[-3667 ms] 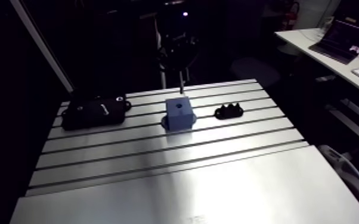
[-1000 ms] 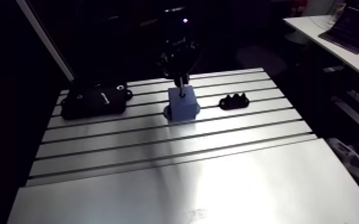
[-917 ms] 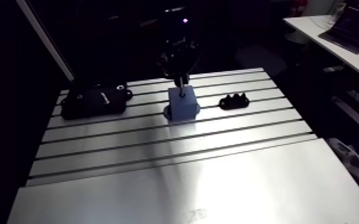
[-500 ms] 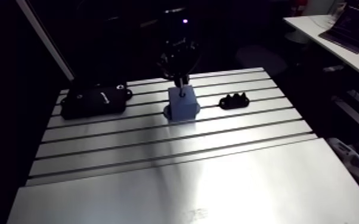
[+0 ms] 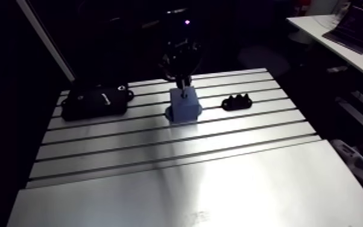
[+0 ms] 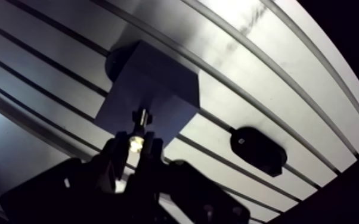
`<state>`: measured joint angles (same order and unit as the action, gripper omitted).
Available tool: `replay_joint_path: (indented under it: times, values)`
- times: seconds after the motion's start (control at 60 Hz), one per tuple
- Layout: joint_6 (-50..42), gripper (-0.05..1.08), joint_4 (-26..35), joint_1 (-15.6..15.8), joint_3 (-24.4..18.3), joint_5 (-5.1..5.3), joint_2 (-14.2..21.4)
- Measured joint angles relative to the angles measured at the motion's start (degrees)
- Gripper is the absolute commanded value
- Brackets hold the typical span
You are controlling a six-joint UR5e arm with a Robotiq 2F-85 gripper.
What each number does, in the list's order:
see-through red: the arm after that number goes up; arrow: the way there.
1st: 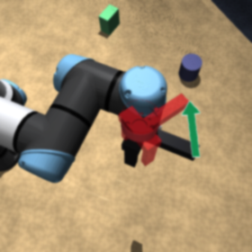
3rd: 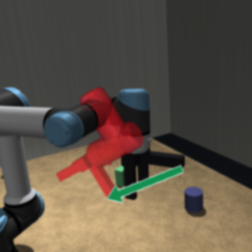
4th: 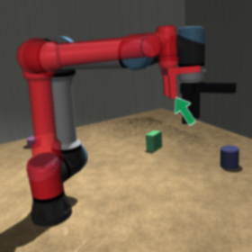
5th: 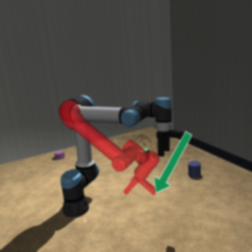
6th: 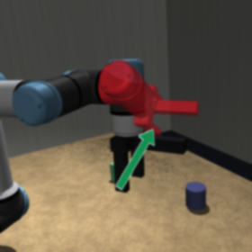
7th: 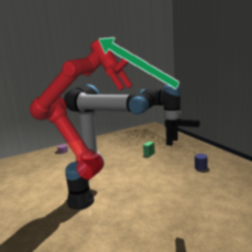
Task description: Pick up the M10 bolt and insert it into the hex recess until seated.
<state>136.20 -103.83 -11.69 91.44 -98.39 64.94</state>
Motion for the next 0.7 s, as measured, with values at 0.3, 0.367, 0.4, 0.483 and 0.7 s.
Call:
replay_joint_path:
  times: [0.3, 0.367, 0.4, 0.483, 0.7]
  values:
    - [0.0, 0.75, 0.0, 0.0, 0.0, 0.0, -0.3]
    - [0.0, 0.75, 0.0, 0.0, 0.1, 0.0, -0.3]
    - [0.0, 0.75, 0.0, 0.0, 0.1, 0.0, -0.3]
    - [0.0, 0.75, -0.1, 0.0, 0.2, 0.0, -0.4]
    - [0.0, 0.72, -0.2, 0.0, 0.3, 0.0, -0.7]
